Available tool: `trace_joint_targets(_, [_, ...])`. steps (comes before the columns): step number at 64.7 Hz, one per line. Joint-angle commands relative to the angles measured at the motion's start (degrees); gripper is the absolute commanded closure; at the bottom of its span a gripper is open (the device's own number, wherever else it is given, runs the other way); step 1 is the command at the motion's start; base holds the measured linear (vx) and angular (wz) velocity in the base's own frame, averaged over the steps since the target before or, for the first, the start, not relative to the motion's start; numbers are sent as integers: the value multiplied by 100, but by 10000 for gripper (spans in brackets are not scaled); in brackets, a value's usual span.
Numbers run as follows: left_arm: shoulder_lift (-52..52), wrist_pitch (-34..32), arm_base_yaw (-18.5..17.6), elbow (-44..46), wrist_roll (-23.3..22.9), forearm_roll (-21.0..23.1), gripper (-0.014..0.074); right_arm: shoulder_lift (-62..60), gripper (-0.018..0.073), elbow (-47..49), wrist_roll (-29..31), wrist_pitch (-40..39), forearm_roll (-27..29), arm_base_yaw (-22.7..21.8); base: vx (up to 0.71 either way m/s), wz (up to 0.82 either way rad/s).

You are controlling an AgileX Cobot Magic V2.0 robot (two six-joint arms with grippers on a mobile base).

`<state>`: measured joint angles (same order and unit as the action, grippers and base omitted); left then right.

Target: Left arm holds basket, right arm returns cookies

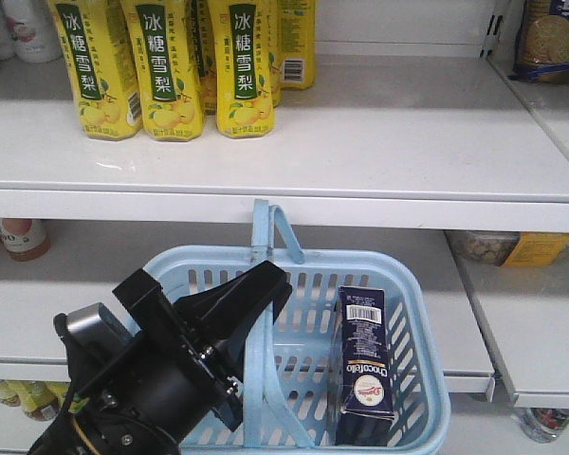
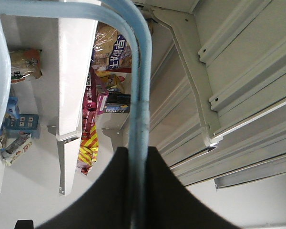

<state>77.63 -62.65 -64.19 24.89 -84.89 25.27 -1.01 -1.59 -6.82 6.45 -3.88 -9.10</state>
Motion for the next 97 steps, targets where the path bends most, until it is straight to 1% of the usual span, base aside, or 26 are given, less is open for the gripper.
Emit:
trace_joint_targets(1, [-197,-1421,-17,146,-19,-176,599,-32,565,-105,40,-391,-30,-28,0,3])
trace_joint_targets(97, [-197,-1421,-17,146,-19,-176,599,-32,565,-105,40,-391,-30,-28,0,0])
